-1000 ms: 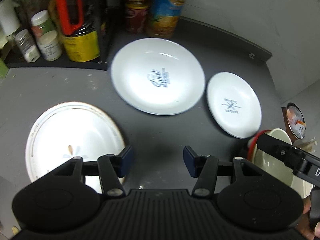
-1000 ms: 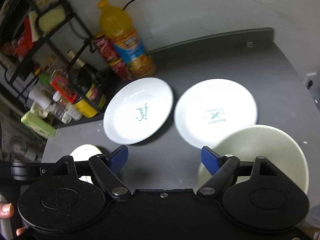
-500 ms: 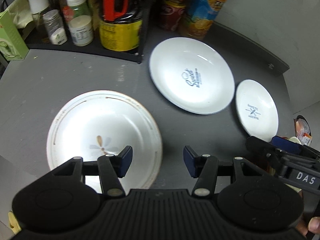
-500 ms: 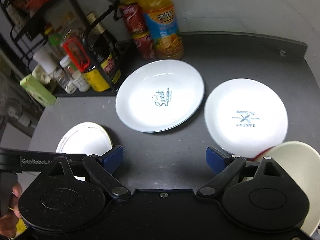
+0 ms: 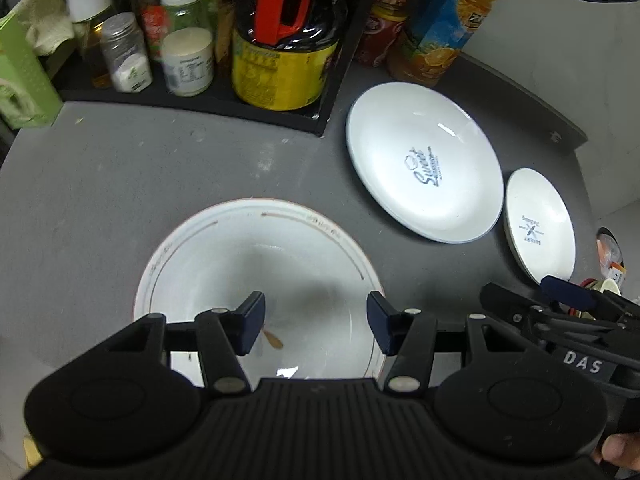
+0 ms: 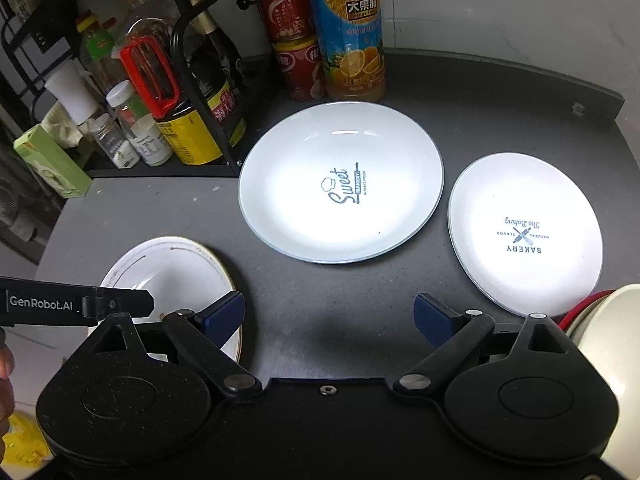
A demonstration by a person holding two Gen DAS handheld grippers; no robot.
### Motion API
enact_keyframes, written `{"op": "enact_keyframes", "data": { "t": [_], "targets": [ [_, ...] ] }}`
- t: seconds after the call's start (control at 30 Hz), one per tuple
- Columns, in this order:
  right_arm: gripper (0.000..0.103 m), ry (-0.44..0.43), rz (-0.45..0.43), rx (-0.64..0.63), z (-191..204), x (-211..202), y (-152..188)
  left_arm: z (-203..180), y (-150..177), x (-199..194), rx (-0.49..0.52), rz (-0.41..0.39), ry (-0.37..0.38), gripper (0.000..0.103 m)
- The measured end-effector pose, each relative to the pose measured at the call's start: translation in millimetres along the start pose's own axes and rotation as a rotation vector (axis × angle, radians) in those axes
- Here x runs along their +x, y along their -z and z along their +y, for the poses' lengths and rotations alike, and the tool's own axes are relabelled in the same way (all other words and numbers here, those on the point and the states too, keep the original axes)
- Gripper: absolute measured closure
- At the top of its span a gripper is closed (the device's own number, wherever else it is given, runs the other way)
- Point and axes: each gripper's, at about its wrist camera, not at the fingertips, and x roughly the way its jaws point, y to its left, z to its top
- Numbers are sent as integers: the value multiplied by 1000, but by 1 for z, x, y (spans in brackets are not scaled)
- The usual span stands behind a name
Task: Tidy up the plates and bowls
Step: 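Move both grippers over the plates toward the white plate printed 'Sweet', then grasp the rim of the 'Sweet' plate with both grippers from opposite sides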
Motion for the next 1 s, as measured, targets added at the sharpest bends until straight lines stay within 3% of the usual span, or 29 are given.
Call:
{"op": "enact_keyframes", "data": {
  "t": [0.33,0.63,1.0],
  "targets": [
    [11,51,3,21,-6,3,-12,-4,-17,16,29,23,57,49],
    [12,32,-12,27,-31,18,-43,-12,-41,31,-17,-24,93,49],
    [32,-1,11,-2,-43,50,-88,-8,-64,60,-172,-59,141,52]
  ]
}}
